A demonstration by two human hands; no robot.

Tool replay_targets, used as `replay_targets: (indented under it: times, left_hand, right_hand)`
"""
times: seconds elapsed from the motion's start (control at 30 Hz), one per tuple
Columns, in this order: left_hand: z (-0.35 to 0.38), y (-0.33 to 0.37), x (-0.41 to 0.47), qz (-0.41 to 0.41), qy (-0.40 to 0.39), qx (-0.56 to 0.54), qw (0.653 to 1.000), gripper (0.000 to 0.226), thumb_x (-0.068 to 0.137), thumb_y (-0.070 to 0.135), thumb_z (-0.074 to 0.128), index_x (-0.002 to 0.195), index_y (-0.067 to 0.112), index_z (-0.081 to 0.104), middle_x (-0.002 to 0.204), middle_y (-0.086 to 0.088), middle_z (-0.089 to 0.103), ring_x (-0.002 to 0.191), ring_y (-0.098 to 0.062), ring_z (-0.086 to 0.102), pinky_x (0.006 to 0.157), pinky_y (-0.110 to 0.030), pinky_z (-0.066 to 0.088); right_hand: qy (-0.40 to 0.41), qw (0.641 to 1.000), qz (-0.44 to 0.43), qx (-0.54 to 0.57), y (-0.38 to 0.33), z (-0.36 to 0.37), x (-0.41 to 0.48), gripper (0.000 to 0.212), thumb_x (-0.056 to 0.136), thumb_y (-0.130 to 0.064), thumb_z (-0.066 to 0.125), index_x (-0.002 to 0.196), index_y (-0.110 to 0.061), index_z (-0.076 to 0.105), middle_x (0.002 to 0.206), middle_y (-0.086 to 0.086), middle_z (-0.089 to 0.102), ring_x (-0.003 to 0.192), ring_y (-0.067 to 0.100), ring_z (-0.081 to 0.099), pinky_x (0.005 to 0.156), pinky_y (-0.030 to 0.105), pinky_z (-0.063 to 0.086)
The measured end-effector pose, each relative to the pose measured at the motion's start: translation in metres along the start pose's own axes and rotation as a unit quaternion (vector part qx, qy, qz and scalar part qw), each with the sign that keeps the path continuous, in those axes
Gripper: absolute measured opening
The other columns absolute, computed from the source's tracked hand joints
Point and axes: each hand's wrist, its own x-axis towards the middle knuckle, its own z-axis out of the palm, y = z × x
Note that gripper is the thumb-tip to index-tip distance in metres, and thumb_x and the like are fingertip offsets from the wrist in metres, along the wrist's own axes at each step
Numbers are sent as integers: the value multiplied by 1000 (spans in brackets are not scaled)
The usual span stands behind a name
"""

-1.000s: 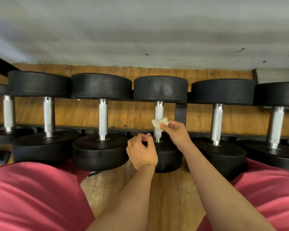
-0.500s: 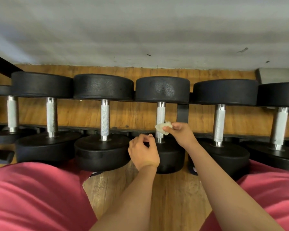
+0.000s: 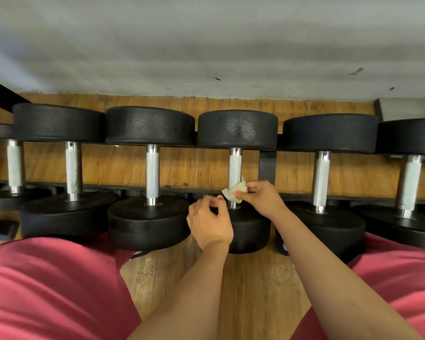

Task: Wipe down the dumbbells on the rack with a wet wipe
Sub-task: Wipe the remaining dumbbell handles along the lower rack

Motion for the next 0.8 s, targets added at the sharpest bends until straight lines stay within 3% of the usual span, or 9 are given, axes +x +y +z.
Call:
replay_targets:
  times: [0.13,0.3,0.47,0.6,0.7,0.8]
  left_hand:
    - [0,0,0,1,1,-1,1000,20,94,30,57,76,24,56,77,28,35,94,-8,43,98,-43,42]
    - [0,0,0,5,6,-3,1000,20,94,29,57,75,23,56,76,27,35,96,-15,50,97,-44,42]
    - [1,-2,1,8,6,0,1000,17,93,27,59,77,24,57,77,28,35,96,-12,47,97,-44,43]
    - [1,0,0,2,4,5,1000,16,93,25,58,77,25,56,78,29,34,98,-14,49,97,-44,43]
    - [1,-1,1,-2,2,10,1000,14,94,23,57,80,25,58,79,28,33,102,-18,51,96,-44,43]
    - [2,-3,1,-2,2,13,1000,13,94,23,56,81,24,61,79,27,34,101,-18,51,96,-43,43]
  right_hand:
    - [-1,1000,-6,-7,2,-6,-1,16,86,-24,72,83,-8,73,80,7,71,74,16,63,67,31,45]
    - [-40,998,2,-52,-1,-5,1,29,83,-30,75,86,-1,72,86,12,71,80,22,65,74,36,50]
    - [-54,996,15,-69,0,-10,-1,28,87,-29,71,74,-4,66,75,16,64,63,15,50,58,25,37]
    - [-90,992,34,-83,-2,-10,2,29,85,-30,73,80,-3,67,69,5,56,62,12,47,58,26,36]
    - [-112,987,31,-114,-2,-9,2,30,84,-30,74,73,-5,63,72,9,60,66,19,54,65,34,45]
    - [-98,992,24,-76,8,-9,-1,24,85,-20,73,91,4,70,95,20,70,92,33,66,89,48,52]
